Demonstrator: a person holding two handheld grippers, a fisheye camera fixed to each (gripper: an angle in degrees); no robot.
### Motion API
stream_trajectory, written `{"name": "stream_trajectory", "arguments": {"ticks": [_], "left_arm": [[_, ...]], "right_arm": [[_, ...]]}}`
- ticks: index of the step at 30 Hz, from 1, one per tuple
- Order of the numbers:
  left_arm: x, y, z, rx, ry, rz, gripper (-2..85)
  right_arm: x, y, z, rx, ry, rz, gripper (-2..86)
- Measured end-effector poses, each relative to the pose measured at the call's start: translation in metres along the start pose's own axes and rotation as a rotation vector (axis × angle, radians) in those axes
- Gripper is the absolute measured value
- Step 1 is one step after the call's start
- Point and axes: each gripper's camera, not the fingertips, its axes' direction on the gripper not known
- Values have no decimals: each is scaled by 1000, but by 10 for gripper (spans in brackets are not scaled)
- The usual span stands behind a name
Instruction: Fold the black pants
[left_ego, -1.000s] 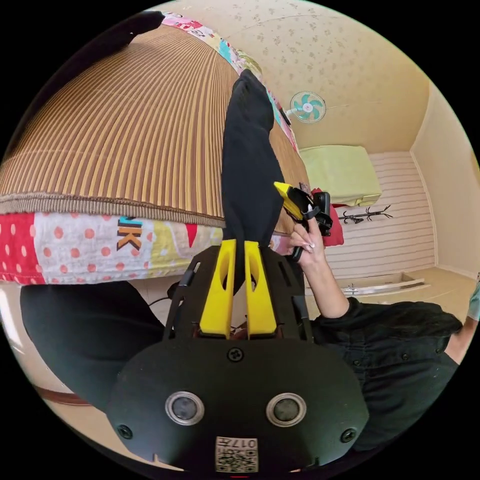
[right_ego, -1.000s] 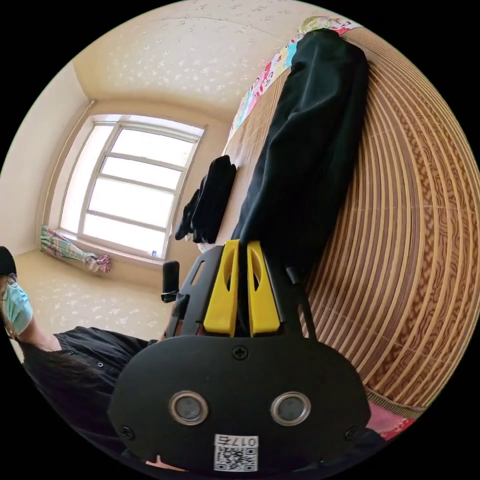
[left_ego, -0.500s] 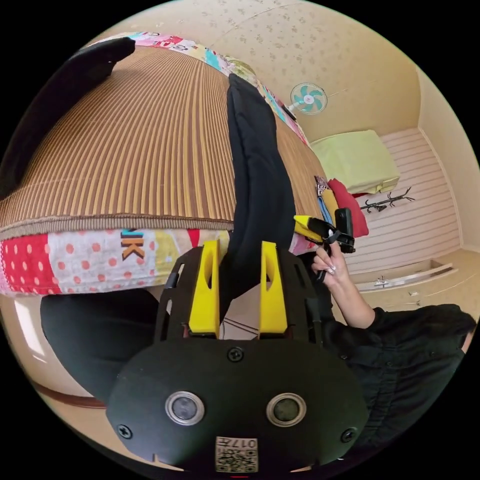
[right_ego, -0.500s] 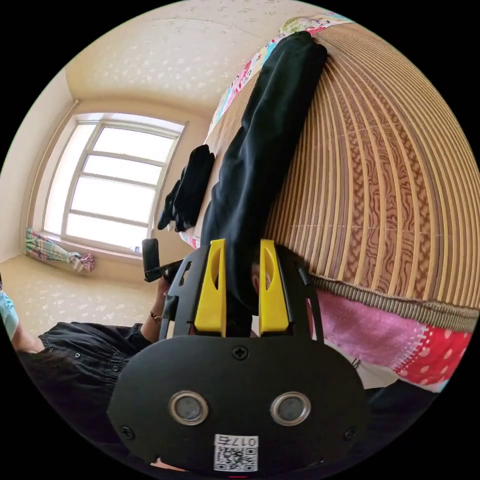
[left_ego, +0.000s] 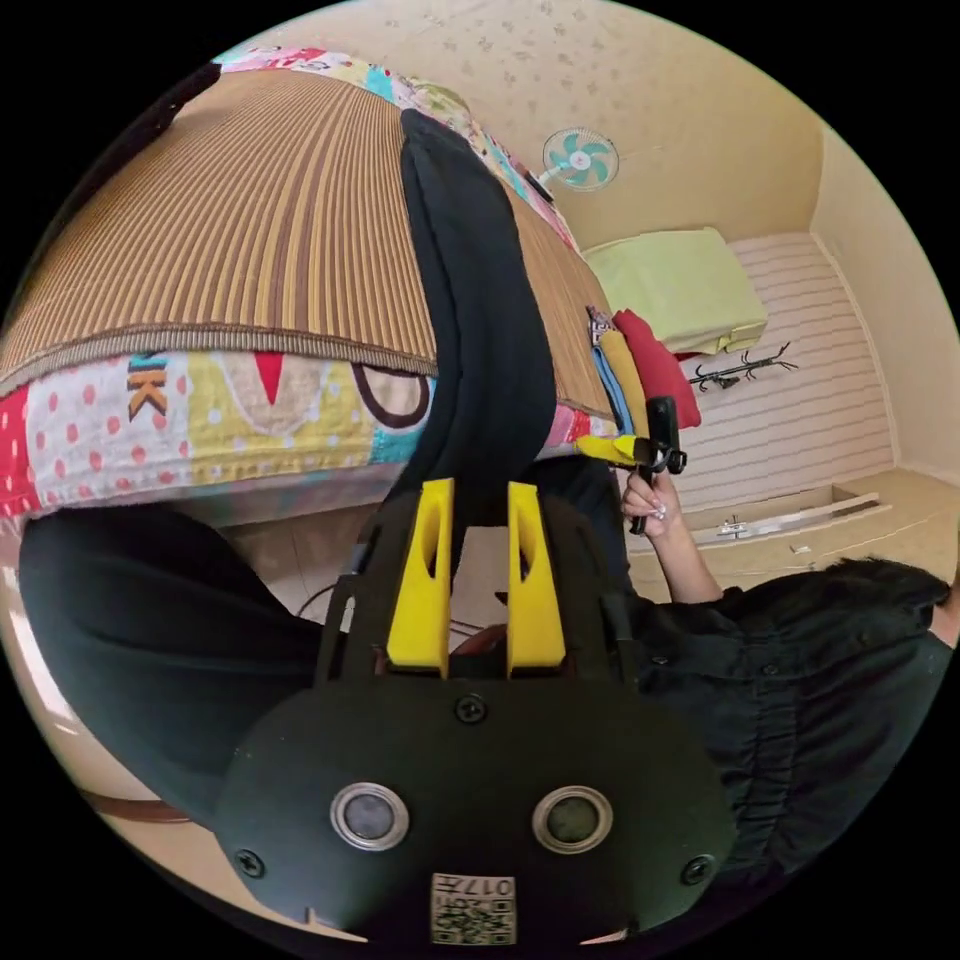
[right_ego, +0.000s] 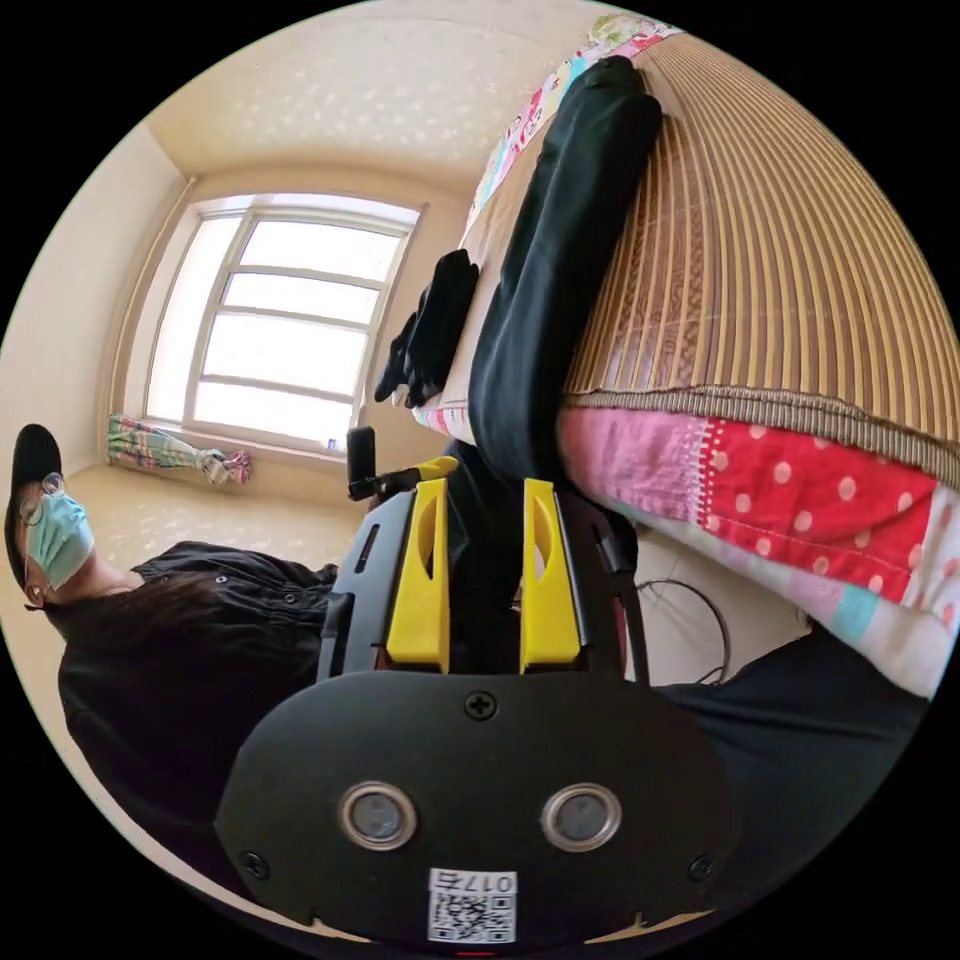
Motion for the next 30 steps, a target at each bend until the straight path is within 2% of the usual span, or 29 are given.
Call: {"name": "stream_trajectory", "arguments": {"ticks": [4,8,11,14,16,19,24,28,30], "left_arm": [[-7,-48,10,-32,13,-1,149],[-17,-68,48,-140,-14,-6,151],[-12,-54,67,-202,74,-25,127],[-2,-25,69,-212,30,-27,81],[20,0,48,-178,198,64,54],[79,26,-17,-40,349,288,50],[219,40,-137,206,518,711,49],[336,49,-224,395,501,1003,50],[373,52,-250,476,446,1059,49]], "right_arm": [[4,-30,-18,77,1,14,119],[11,-60,3,1,6,47,124],[2,-55,14,-6,-59,36,118],[-5,-38,12,-8,-103,62,78],[-15,-25,4,0,-274,34,50],[-79,-1,-34,90,-432,-151,39],[-269,-2,-109,127,-462,-646,30],[-430,-7,-164,145,-452,-987,26],[-482,-8,-181,163,-440,-1058,25]]}}
